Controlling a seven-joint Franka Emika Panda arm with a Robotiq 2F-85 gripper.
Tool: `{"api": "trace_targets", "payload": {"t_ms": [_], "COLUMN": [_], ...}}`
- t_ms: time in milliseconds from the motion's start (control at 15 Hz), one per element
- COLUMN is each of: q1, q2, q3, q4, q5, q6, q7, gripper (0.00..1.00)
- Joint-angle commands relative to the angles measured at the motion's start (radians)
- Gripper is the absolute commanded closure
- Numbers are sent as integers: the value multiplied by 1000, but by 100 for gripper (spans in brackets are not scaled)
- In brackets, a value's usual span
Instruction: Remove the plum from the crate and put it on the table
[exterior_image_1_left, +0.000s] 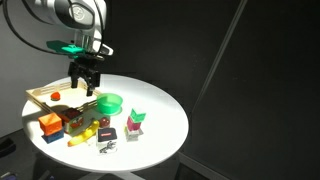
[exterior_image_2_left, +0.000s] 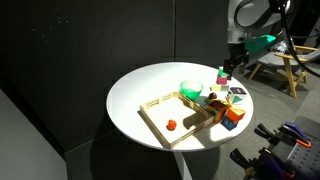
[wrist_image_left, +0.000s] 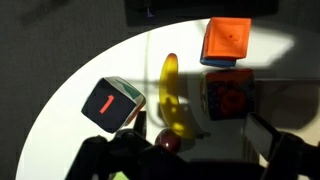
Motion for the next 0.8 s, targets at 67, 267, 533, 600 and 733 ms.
{"api": "trace_targets", "payload": {"t_ms": [67, 267, 533, 600, 733], "q1": [2, 7, 20, 24, 33], "q2": [-84, -110, -151, -159, -182], "q3": [18, 31, 48, 51, 59], "q4": [-62, -78, -96, -97, -104], "q5": [-7, 8, 29, 38, 56], "q6": [36, 50, 43, 31, 15], "q7": [25, 21, 16, 10, 5], "gripper": [0, 0, 0, 0, 0]}}
